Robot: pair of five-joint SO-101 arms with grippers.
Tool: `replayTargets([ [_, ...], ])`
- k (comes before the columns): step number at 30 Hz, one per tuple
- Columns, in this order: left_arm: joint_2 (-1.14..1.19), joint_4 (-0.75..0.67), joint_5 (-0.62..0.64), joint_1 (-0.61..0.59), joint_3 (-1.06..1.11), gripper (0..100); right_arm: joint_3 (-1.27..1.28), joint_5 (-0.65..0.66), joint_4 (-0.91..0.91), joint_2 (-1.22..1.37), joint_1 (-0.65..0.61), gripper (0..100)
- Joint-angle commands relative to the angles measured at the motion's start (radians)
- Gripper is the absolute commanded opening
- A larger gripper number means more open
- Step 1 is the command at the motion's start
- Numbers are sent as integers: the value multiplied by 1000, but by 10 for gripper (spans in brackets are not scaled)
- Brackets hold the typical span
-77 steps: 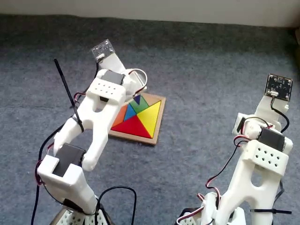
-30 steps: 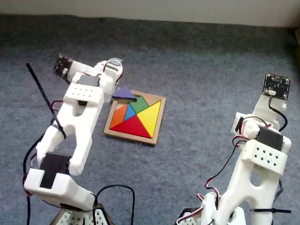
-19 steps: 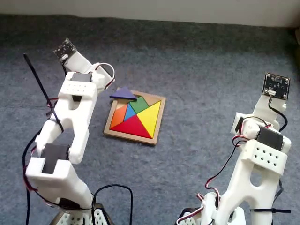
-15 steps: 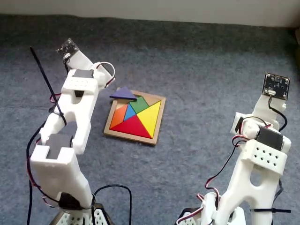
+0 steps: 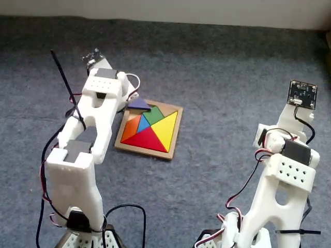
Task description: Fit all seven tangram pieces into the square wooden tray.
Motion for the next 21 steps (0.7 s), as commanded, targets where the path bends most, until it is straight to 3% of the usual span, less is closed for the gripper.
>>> replayTargets([
  [1, -15, 11, -9, 27, -44, 7, -5, 2, -24, -24, -15, 9],
  [10, -96, 69, -9, -12, -137, 6, -5, 2, -24, -24, -15, 9],
  [17, 85, -100, -9, -16, -173, 6, -5, 2, -24, -24, -16, 9],
  [21, 151, -3, -9, -15, -272, 6, -5, 2, -24, -24, -16, 9],
])
